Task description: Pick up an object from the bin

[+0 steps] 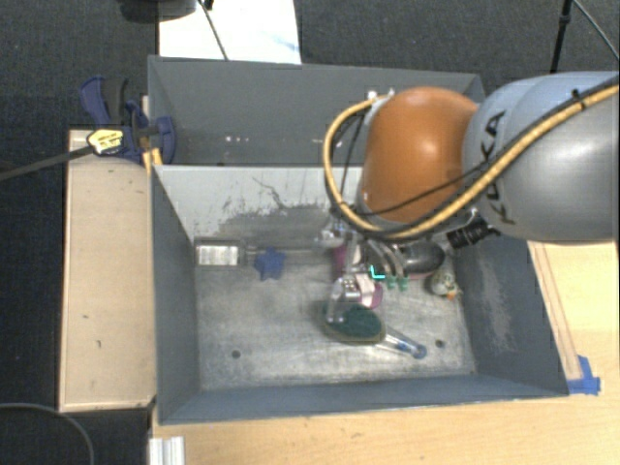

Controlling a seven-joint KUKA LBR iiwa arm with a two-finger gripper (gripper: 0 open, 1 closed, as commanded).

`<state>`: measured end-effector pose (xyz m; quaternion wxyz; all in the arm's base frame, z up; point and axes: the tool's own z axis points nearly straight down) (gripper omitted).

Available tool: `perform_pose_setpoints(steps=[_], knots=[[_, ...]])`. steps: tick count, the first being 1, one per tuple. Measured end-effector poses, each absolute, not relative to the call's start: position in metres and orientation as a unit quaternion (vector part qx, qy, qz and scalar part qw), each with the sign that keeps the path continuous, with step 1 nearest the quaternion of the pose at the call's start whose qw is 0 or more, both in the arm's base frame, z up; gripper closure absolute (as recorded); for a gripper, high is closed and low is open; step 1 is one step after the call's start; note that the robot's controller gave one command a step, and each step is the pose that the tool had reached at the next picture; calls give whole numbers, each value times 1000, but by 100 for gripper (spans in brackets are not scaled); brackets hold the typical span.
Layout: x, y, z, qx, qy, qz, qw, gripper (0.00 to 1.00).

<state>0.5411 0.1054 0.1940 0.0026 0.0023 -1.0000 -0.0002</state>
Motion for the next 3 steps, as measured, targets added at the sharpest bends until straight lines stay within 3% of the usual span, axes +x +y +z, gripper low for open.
perform_pose_setpoints(steps=[1,2,3], knots=[[533,40,71,-52,-999,-2,-3,0],[521,27,101,-121,-993,-1,-2,0],[515,21,100,-236,-972,-2,2,0]])
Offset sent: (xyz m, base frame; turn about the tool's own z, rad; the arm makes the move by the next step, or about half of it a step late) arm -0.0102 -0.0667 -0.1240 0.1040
